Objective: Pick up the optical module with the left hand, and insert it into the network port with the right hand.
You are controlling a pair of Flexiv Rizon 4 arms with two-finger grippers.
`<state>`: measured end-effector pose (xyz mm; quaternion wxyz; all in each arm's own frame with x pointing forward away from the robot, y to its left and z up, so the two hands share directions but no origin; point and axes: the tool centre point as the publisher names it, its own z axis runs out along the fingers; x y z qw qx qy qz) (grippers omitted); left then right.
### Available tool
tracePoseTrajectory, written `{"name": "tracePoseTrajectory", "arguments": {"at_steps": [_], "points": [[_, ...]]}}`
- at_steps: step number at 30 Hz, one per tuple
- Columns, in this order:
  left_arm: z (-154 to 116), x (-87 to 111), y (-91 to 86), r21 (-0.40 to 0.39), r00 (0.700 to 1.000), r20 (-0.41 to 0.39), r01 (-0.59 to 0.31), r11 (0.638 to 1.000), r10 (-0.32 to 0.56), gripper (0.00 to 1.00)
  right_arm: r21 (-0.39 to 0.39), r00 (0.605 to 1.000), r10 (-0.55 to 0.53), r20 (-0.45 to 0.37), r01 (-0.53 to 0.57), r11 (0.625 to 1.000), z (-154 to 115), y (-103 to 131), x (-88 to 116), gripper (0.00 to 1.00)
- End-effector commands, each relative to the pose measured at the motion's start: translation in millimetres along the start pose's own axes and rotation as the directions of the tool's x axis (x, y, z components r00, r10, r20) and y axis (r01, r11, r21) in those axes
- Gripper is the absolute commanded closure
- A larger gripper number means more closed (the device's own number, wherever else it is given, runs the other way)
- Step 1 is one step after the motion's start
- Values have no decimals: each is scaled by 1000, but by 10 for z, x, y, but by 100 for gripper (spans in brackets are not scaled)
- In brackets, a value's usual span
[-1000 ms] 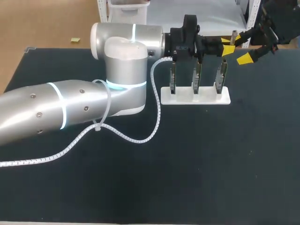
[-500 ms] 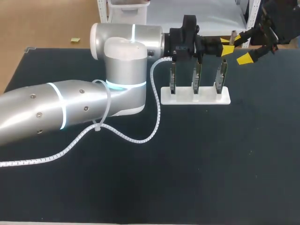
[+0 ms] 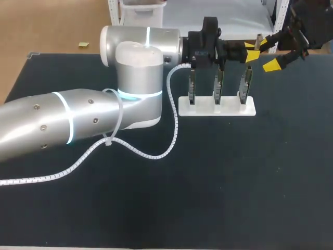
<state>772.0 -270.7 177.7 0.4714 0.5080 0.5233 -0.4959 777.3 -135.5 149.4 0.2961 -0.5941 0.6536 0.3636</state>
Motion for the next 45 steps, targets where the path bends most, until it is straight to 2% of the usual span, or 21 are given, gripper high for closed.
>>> {"name": "tracePoseTrajectory", "arguments": {"at_steps": [1, 9, 11, 13, 18, 35, 45], "points": [[-4, 1, -9, -4, 1000, 0, 0, 1000, 0, 100, 25, 1000, 0, 3, 0, 1000, -48, 12, -16, 0], [-4, 1, -9, -4, 1000, 0, 0, 1000, 0, 100, 66, 999, -23, 49, 20, 998, -236, -14, -189, 0], [-4, 1, -9, -4, 1000, 0, 0, 1000, 0, 100, 63, 998, -30, 62, 26, 998, -282, -12, -246, 0], [-4, 1, -9, -4, 1000, 0, 0, 1000, 0, 100, 52, 997, -73, 36, 71, 996, -296, 19, -295, 0], [-4, 1, -9, -4, 1000, 0, 0, 1000, 0, 100, 41, 995, -81, 62, 78, 996, -334, 61, -402, 0], [-4, 1, -9, -4, 1000, 0, 0, 1000, 0, 100, 20, 995, -61, 80, 59, 998, -168, 93, -568, 0], [-4, 1, -9, -4, 1000, 0, 0, 1000, 0, 100, 10, 994, -37, 105, 36, 999, -180, 64, -641, 0]]}}
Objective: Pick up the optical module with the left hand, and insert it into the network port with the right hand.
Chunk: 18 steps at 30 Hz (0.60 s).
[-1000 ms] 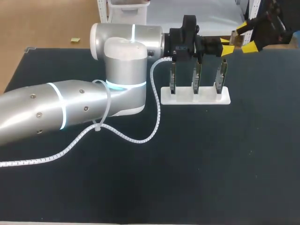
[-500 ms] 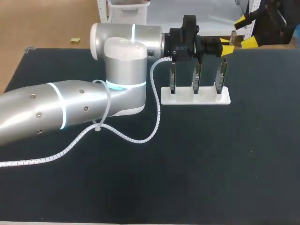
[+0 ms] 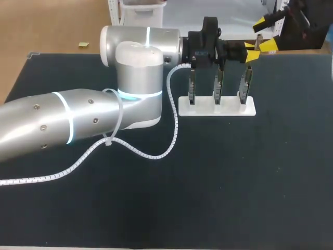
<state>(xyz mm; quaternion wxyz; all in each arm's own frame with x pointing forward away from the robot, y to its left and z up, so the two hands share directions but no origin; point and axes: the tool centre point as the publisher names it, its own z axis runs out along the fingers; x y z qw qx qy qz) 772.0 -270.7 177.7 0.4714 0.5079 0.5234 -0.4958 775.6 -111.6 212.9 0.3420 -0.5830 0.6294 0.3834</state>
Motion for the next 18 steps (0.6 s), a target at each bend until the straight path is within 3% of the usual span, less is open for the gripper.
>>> {"name": "tracePoseTrajectory", "arguments": {"at_steps": [1, 18], "points": [[-3, 1, -9, -3, 1000, 0, 0, 1000, 0, 100, -10, 1000, 0, -2, 0, 1000, -24, -40, 7, 0], [-3, 1, -9, -3, 1000, 0, 0, 1000, 0, 100, -14, 999, 19, -38, -19, 1000, -32, -51, 3, 0]]}}
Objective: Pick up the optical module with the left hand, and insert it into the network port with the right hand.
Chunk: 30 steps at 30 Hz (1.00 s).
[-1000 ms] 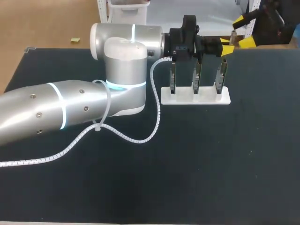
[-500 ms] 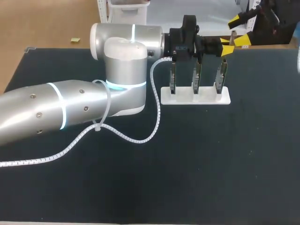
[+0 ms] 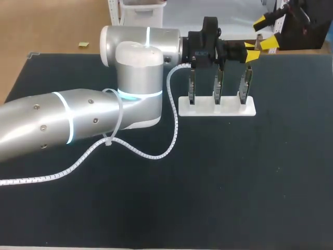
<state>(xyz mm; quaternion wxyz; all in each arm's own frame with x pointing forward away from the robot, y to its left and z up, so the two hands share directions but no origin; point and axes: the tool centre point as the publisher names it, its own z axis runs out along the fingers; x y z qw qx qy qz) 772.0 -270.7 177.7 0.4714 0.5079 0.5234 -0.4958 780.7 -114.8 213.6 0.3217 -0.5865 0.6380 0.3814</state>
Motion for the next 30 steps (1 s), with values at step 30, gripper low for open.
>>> {"name": "tracePoseTrajectory", "arguments": {"at_steps": [30], "points": [[-3, 1, -9, -3, 1000, 0, 0, 1000, 0, 100, 9, 1000, -14, -17, 14, 1000, 10, 45, 17, 0]]}}
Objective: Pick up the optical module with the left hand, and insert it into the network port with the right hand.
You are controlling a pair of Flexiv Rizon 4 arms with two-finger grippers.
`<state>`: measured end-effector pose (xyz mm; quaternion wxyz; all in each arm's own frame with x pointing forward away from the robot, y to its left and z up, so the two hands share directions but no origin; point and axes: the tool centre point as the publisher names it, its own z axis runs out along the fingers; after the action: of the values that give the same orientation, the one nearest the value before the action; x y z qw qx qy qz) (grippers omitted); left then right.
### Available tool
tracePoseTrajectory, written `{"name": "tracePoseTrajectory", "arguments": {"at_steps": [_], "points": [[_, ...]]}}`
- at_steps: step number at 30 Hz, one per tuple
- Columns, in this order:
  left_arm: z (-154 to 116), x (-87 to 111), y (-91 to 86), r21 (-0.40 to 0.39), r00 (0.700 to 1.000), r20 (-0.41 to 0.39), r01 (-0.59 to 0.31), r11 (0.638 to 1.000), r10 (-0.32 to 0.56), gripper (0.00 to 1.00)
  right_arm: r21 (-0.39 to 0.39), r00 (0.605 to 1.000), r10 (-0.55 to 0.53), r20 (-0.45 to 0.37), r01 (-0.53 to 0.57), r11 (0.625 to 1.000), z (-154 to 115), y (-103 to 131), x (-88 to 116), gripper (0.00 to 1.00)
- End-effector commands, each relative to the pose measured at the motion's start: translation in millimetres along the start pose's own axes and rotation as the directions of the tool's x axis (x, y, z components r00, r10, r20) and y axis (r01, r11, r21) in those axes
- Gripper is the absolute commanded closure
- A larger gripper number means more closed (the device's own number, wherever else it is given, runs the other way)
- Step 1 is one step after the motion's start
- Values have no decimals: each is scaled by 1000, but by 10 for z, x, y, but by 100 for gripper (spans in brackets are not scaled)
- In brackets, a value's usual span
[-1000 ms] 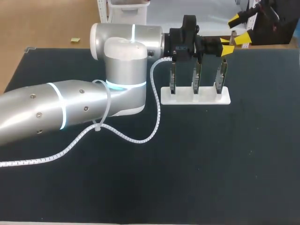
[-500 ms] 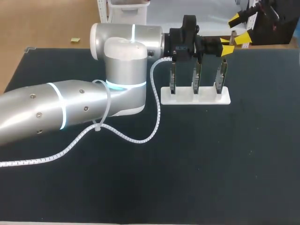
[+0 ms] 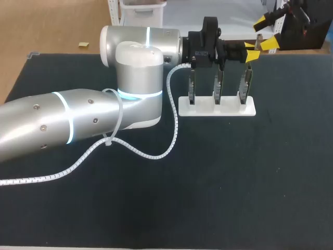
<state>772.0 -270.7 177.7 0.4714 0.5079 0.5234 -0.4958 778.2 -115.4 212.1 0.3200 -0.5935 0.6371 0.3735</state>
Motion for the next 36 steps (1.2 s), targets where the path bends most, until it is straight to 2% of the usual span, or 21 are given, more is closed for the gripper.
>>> {"name": "tracePoseTrajectory", "arguments": {"at_steps": [1, 3, 4, 5, 6, 7, 30, 31, 32, 33, 36], "points": [[-3, 1, -8, -3, 1000, 0, 0, 1000, 0, 100, 6, 1000, -1, -1, 1, 1000, 9, 23, -2, 0], [-3, 1, -8, -3, 1000, 0, 0, 1000, 0, 100, 9, 1000, -4, -5, 4, 1000, 15, 26, -3, 0], [-3, 1, -8, -3, 1000, 0, 0, 1000, 0, 100, 10, 1000, -6, -8, 6, 1000, 20, 27, 0, 9], [-3, 1, -8, -3, 1000, 0, 0, 1000, 0, 100, 9, 1000, -6, -8, 6, 1000, 22, 27, 1, 58], [-3, 1, -8, -3, 1000, 0, 0, 1000, 0, 100, 9, 1000, -5, -8, 5, 1000, 25, 29, 1, 76], [-3, 1, -8, -3, 1000, 0, 0, 1000, 0, 100, 9, 1000, -5, -7, 5, 1000, 27, 30, 1, 100], [-3, 1, -8, -3, 1000, 0, 0, 1000, 0, 100, 13, 1000, -9, -4, 9, 1000, 39, 63, -7, 100], [-3, 1, -8, -3, 1000, 0, 0, 1000, 0, 85, 13, 1000, -9, -4, 9, 1000, 39, 63, -7, 100], [-3, 1, -8, -3, 1000, 0, 0, 1000, 0, 27, 14, 1000, -9, -4, 9, 1000, 38, 63, -6, 100], [-3, 1, -8, -3, 1000, 0, 0, 1000, 0, 0, 13, 1000, -9, -4, 9, 1000, 38, 62, -6, 100], [-3, 1, -8, -3, 1000, 0, 0, 1000, 0, 0, 13, 1000, -9, -2, 9, 1000, 39, 62, -5, 100]]}}
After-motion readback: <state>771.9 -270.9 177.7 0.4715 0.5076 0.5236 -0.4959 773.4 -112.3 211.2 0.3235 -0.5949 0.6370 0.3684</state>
